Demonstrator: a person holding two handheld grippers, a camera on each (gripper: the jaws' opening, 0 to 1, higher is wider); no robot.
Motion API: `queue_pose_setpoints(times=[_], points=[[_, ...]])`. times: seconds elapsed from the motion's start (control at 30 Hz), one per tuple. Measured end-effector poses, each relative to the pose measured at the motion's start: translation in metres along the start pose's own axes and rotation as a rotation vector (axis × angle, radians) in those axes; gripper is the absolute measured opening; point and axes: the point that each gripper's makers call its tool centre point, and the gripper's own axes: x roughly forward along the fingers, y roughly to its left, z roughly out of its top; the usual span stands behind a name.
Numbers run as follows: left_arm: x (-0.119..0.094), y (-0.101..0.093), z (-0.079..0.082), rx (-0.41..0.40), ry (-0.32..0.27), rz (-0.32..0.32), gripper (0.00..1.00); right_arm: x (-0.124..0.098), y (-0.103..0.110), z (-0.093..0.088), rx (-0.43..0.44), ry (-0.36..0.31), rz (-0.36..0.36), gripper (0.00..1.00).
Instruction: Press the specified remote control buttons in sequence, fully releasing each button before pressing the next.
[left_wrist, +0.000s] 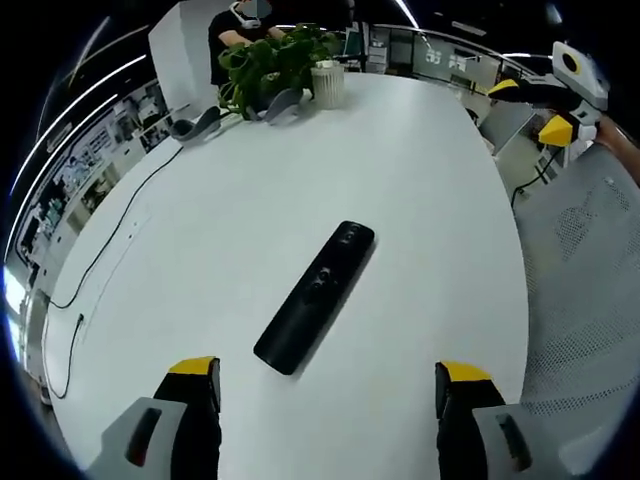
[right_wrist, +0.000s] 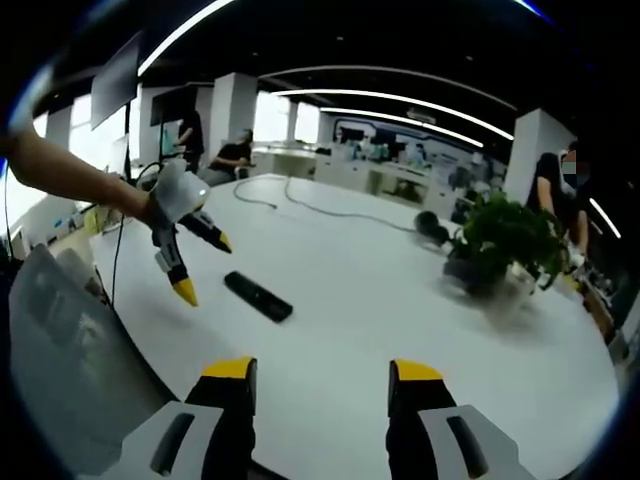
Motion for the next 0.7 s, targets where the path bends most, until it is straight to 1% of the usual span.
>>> queue_pose_setpoints(times=[0.13,0.23,0.4,0.7], points=[[0.002,0.003,-0.001,-0.006,0.009,-0.005,0.93,0.001,0.001,-0.002,-0.008,0.012,0.001,0.48],[0.003,0.005,0.000,-0.012,0.009,-0.010,0.90,0.001,0.002,-0.003,-0.013,0.020,0.007,0.48],[0.005,0.012,0.000,-0.014,0.015,-0.007,0.89,0.002,0.003,-0.003,-0.012,0.018,0.015,0.45],[0.009,0.017,-0.001,-0.007,0.030,-0.009,0.89,0.002,0.003,-0.003,-0.009,0.019,0.016,0.44]])
